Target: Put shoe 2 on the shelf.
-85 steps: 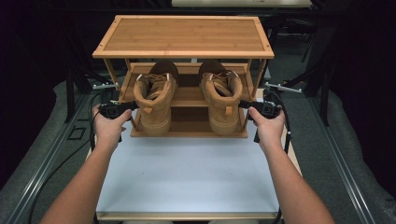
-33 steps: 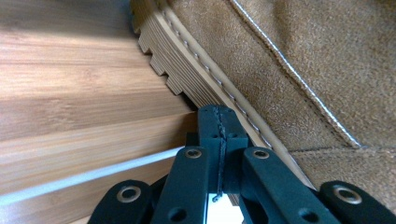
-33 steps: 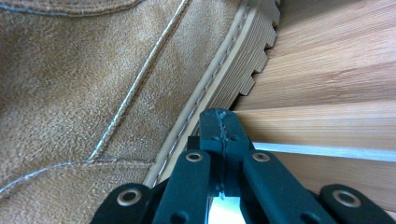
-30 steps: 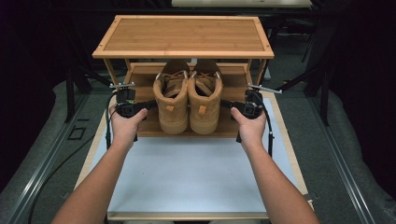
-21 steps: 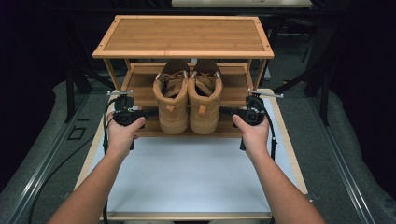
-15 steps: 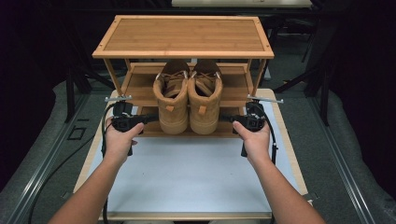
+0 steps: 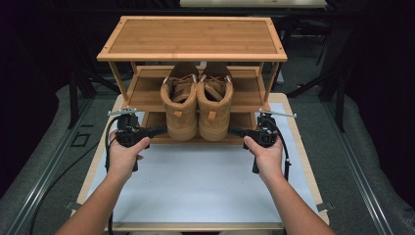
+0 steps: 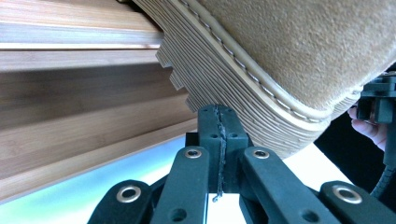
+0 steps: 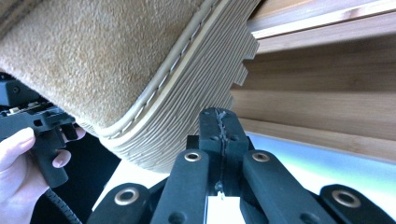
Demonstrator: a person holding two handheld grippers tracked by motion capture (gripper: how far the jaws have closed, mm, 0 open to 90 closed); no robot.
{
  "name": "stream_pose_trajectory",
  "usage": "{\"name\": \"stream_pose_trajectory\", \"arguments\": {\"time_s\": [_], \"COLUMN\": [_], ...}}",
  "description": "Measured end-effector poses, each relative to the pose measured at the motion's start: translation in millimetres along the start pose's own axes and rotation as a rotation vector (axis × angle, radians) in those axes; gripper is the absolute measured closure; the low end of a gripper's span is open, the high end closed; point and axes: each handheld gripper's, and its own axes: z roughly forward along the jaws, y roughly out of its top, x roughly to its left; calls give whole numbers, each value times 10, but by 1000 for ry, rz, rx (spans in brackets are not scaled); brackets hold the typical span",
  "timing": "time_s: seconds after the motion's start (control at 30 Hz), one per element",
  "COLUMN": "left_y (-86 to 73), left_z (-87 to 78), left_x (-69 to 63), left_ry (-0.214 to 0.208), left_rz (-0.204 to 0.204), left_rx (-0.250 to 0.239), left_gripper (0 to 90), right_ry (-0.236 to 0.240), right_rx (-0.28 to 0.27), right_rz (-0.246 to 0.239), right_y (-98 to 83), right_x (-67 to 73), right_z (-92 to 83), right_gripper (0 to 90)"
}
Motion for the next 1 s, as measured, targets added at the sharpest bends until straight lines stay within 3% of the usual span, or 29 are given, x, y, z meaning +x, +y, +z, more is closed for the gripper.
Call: {"name": "stream_pose_trajectory", "arguments": {"time_s": [0.37,0.7,1.0], "left_y": [5,46,82], "left_z": [-5,-8,-35], "left_x": [-27,-71,-106], "left_ry": [7,16,17], "left_rz": [-7,-8,-10], "left_rx": [-9,6,-12], "left_gripper": [900,900,900], "right_ry": [-17,-10,-20], "right_rx": [-13,2,-1], "right_rz": [-8,27,23], "right_y": [-21,14,40], "right_x": [48,69,131], "right_z": [5,-3,-15], "right_gripper": [900,900,900]}}
